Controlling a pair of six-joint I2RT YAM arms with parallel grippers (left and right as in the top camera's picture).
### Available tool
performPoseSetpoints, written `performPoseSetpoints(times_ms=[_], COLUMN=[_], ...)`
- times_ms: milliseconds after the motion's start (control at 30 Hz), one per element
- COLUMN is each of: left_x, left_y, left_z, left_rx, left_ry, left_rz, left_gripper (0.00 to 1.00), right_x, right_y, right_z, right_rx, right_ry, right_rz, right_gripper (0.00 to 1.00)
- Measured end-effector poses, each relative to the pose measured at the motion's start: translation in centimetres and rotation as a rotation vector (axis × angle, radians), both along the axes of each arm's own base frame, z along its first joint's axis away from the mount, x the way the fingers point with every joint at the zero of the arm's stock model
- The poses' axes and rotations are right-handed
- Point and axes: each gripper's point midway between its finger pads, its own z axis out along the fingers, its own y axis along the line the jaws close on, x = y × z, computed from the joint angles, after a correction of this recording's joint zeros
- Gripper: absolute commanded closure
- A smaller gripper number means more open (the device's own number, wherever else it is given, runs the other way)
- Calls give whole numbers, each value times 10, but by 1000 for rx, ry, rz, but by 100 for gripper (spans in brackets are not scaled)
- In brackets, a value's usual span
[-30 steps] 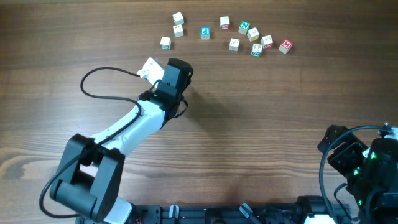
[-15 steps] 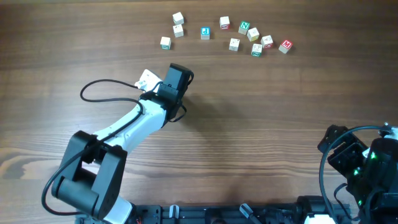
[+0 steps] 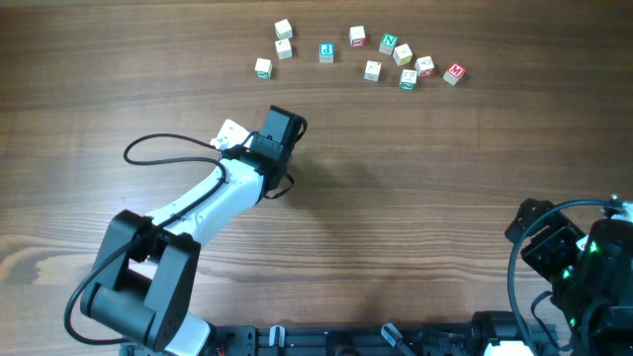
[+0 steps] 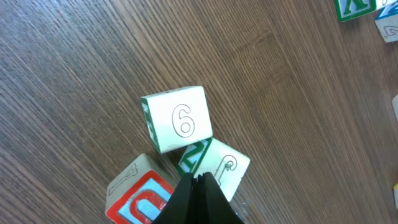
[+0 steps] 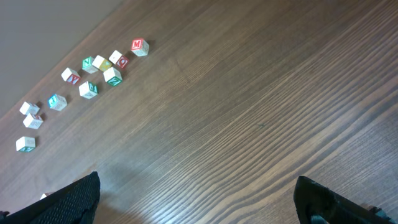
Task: Form a circle
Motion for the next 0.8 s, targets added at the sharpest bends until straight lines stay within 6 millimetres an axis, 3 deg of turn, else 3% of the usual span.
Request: performPoseSetpoints(times_ms=[500,667,767,800], left_x=[1,4,-11,-17], left_y=[1,1,4,5], left_z=[3,41,74,83], left_rx=[13,47,79,86], left_ry=[-11,-85,-114,-120], left_rz=[-7,-105,-177,-195], left_gripper=[96,96,94,89], right_x=[0,0,0,0], right_y=[0,0,0,0], right_z=[0,0,0,0], right_rx=[0,0,0,0], right_ry=[0,0,0,1], right_rz=[0,0,0,0], right_gripper=[1,0,0,0])
